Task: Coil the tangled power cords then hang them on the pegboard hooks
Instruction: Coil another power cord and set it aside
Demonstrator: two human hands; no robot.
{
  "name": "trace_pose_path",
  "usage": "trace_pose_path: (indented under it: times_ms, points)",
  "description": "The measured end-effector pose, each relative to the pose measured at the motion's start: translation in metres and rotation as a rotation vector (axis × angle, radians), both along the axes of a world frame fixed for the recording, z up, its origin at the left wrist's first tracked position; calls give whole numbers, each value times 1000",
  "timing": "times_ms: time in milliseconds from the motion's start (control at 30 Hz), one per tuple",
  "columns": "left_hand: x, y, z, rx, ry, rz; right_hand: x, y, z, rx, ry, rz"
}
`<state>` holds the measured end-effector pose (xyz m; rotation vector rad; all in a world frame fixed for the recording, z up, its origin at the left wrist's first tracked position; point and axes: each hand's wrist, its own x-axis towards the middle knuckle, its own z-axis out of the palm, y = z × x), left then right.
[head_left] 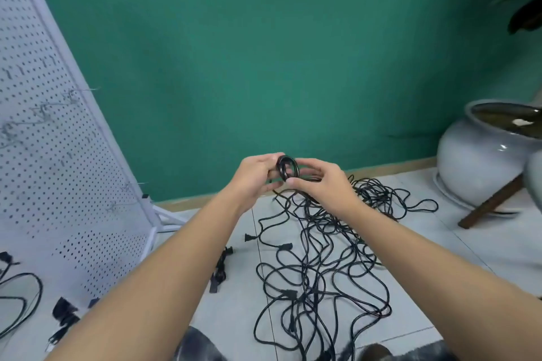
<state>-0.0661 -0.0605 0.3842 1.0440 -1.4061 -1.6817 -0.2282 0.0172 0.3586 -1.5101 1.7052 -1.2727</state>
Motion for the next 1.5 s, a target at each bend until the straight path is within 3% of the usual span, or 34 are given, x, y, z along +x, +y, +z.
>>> trace_pose_path:
  times_ms: [133, 233, 400, 600, 833, 1000, 1100, 1267, 1500]
  points:
    - [-4, -7, -21, -73, -90, 30, -11, -8, -8, 12, 31, -19]
    - [-2, -16, -35, -244, -250, 128, -13, -17, -6, -15, 209, -75]
    - [4, -31, -46, -532, -536, 189, -19, -31, 5, -54, 295, 13]
    - [0, -38, -39, -528, -467, 97, -30, -44, 8, -147, 485, 27]
    - [-5, -55, -46, -824, -516, 88, -29, -61, -4, -151, 480, 21]
    - [-7, -57, -46, -991, -574, 101, -29, -73, -7, -215, 386, 26]
    - [-9, -54, -46, -986, -604, 58, -33, -77, -11, -191, 346, 14]
    - [-12, -55, -41, -966, -529, 151, -28, -81, -16, -88, 76, -14]
    - [-19, -52, -32, -815, -399, 325, -37, -93, -19, 41, -346, -240]
